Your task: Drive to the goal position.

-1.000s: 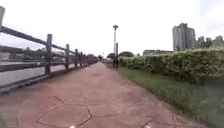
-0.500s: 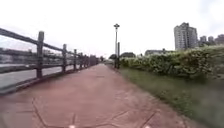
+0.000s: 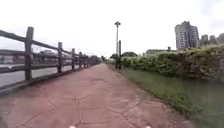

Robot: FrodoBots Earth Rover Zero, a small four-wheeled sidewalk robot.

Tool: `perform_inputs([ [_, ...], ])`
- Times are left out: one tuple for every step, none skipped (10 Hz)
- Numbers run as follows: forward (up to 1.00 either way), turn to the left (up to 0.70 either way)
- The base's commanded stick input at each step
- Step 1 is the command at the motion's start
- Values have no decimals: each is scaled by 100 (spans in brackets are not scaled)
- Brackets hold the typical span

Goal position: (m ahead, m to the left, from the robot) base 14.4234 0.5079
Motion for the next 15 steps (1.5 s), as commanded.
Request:
perform_inputs([
  [100,2],
  [100,2],
  [100,2],
  [100,2],
  [100,2],
  [100,2],
  [100,2],
  [100,2],
  [100,2],
  [100,2],
  [100,2],
  [100,2],
  [100,2],
  [100,2],
  [100,2],
])
